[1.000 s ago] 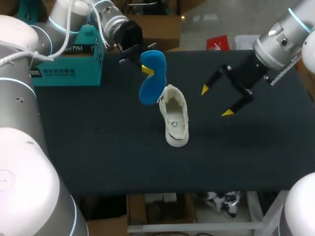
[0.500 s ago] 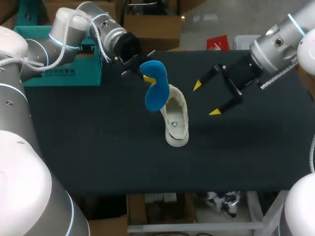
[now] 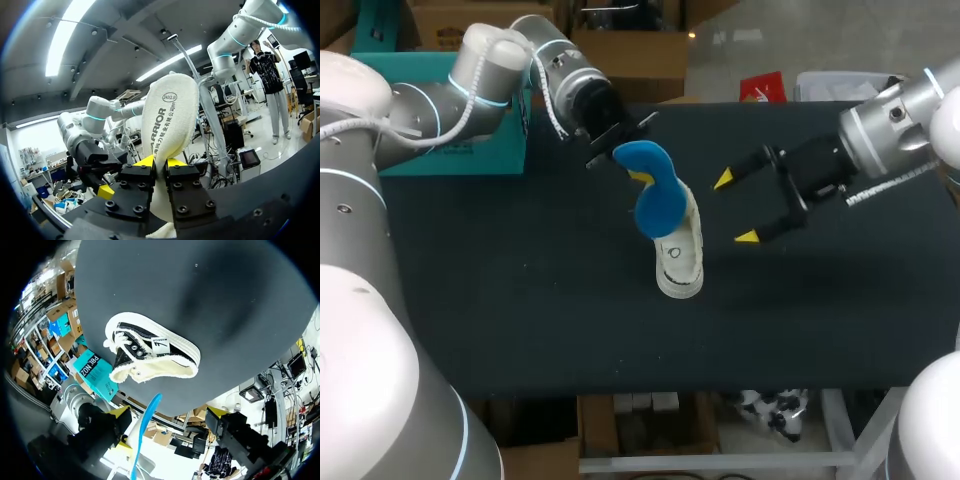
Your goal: Open the shoe tongue, take the insole out of the shoe, put the insole back into the shoe, and pack the shoe into the shoebox
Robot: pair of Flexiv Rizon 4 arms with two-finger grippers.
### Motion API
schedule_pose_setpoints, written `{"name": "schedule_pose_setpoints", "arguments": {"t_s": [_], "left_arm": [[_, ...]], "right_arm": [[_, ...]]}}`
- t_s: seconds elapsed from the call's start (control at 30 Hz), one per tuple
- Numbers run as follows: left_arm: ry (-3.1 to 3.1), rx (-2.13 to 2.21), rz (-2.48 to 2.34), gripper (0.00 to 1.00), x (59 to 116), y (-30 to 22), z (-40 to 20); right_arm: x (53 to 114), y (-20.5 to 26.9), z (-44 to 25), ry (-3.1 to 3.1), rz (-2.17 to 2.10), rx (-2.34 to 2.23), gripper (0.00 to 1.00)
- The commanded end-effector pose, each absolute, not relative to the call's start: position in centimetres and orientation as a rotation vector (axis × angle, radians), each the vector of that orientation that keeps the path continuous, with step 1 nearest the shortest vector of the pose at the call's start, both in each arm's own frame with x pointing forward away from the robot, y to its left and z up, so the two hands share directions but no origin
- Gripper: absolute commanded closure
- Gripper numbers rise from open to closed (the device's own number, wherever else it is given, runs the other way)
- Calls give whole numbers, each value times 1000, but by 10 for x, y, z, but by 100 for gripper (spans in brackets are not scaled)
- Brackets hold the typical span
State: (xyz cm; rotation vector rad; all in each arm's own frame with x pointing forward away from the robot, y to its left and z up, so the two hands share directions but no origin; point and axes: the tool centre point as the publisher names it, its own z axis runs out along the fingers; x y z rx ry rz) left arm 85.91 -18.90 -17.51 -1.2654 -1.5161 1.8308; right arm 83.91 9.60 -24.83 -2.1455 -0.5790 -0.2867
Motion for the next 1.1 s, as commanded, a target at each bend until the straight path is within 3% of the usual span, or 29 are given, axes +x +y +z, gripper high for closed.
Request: {"name": "schedule_pose_setpoints", "arguments": {"t_s": [0.03,0.63,0.67,0.73,0.77,1.1], "left_arm": [[-1418,-1289,1850,100,864,-194,-180],[-1450,-1483,1810,100,853,-211,-181],[-1449,-1484,1809,100,852,-211,-182],[-1444,-1495,1812,100,852,-212,-182],[-1445,-1496,1810,100,852,-213,-182],[-1463,-1561,1808,100,850,-218,-190]], "right_arm": [[832,97,-247,-567,-312,-2151,0],[850,120,-263,-489,-277,-1987,0],[852,121,-264,-489,-277,-1985,6],[857,124,-264,-488,-275,-1957,40],[859,126,-264,-489,-275,-1954,50],[871,140,-260,-524,-257,-1878,54]]}}
